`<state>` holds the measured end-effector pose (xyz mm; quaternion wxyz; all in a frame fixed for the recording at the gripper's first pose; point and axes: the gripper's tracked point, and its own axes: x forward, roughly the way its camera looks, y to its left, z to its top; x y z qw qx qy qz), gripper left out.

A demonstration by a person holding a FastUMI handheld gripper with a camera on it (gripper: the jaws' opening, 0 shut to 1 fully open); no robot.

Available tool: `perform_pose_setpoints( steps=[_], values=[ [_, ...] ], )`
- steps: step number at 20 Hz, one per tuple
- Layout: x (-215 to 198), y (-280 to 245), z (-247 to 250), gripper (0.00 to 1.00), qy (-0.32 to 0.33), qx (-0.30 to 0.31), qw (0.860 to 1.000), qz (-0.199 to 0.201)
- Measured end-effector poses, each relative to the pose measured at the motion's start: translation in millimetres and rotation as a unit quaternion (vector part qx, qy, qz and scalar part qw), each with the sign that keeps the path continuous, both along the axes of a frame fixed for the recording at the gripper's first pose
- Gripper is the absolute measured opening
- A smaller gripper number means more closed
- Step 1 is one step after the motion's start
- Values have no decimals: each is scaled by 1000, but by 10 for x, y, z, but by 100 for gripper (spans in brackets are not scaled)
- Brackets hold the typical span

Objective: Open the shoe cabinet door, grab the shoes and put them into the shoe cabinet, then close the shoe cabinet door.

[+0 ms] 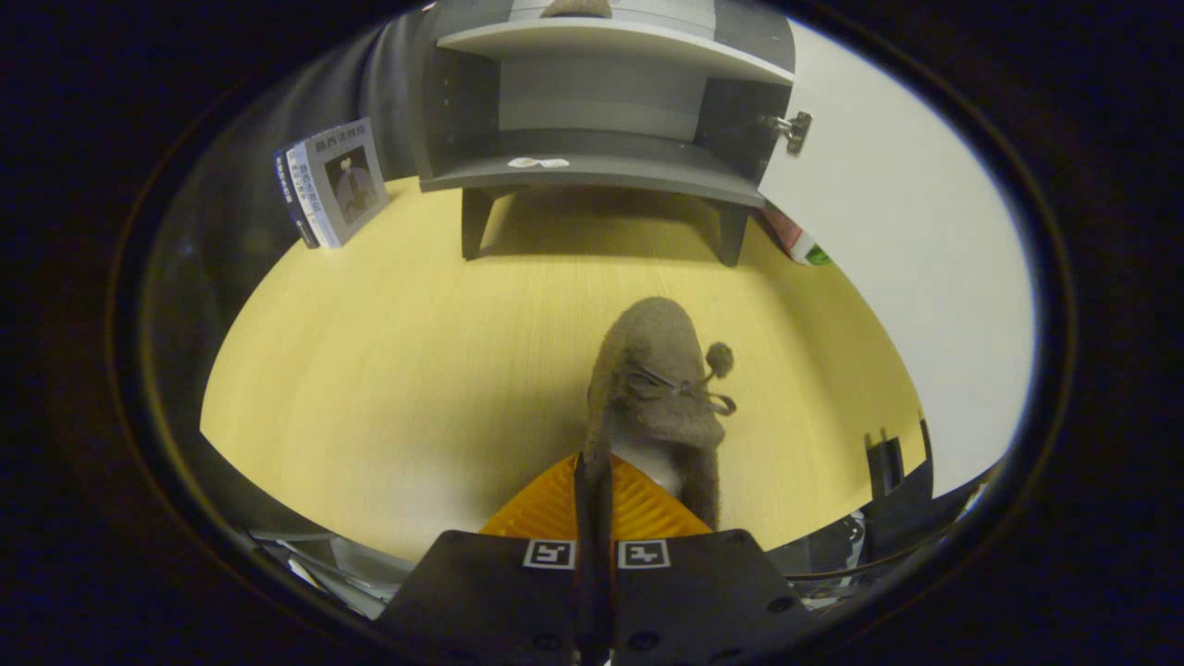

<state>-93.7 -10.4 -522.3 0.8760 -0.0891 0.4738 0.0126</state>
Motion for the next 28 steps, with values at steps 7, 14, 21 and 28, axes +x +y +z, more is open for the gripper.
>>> perform_pose_setpoints(
  steps=[7, 14, 21, 28],
  values=[
    [272, -21, 656, 3, -51, -3, 999, 3],
    [658, 35, 1870, 3, -137, -22, 990, -23],
    [1331, 191, 2995, 3, -241, -26, 970, -10],
    [2468, 163, 3512, 2, -303, -19, 953, 18]
  ],
)
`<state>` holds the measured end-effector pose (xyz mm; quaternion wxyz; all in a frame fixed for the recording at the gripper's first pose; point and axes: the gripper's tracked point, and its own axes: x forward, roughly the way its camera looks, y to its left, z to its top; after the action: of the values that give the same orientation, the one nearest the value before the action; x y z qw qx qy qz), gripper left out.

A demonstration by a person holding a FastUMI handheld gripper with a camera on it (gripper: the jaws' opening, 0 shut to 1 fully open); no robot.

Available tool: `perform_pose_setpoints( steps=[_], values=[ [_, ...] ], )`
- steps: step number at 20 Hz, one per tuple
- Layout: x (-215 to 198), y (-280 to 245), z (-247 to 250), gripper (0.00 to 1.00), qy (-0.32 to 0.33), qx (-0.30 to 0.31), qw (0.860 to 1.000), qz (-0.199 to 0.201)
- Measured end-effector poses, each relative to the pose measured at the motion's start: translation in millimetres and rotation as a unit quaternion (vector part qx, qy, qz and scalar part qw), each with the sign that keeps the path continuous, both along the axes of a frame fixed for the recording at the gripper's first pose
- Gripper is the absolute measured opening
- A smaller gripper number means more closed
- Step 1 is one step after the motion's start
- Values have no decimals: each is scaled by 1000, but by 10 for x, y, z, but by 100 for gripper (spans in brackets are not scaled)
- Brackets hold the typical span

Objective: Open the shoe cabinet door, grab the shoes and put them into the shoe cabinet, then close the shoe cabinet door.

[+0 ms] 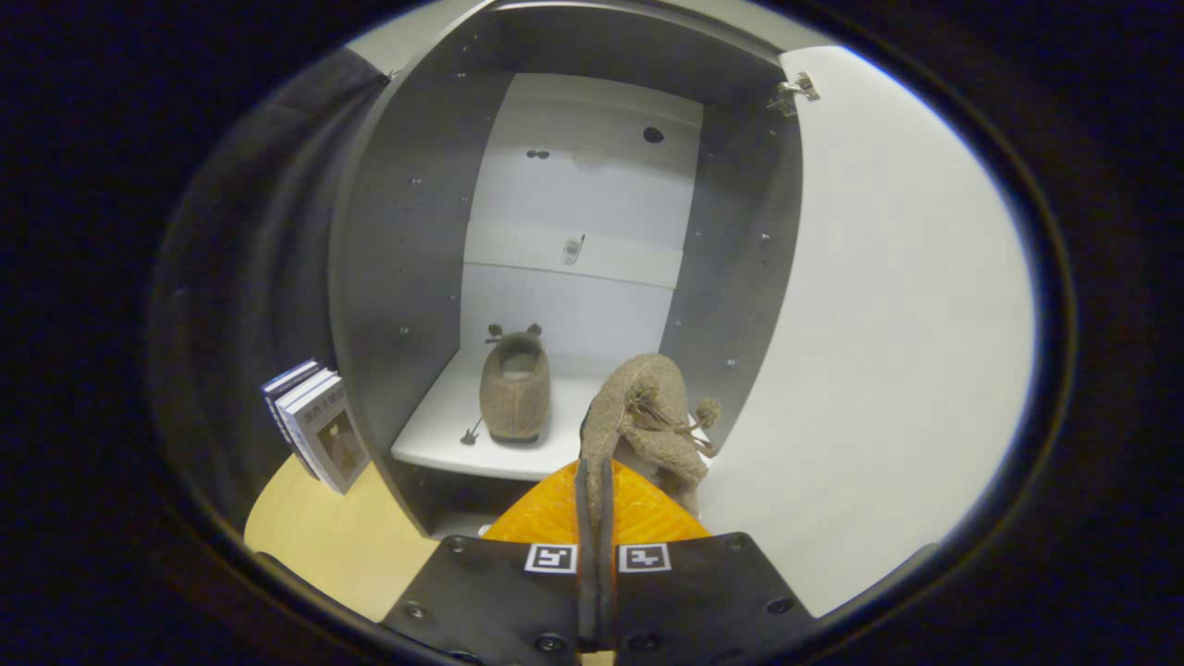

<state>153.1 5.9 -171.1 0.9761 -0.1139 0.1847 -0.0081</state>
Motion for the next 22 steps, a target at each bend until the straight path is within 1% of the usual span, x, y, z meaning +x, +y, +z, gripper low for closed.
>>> perform_pose_setpoints(
  steps=[4, 6, 8, 9, 13, 15, 20, 22],
  values=[
    [651, -72, -4, 2, -2, -6, 1000, 5],
    [909, -66, -183, 2, 16, -7, 1000, 12],
    [1134, -28, -312, 2, 19, -13, 1000, 16],
    [1152, 6, -377, 2, 28, -12, 999, 23],
    [1356, 135, -427, 2, 20, -9, 999, 41],
    [1449, 151, -472, 2, 21, -1, 999, 42],
    [1536, 167, -564, 3, 18, -8, 999, 47],
    [1567, 172, -631, 3, 23, 1, 999, 49]
  ],
)
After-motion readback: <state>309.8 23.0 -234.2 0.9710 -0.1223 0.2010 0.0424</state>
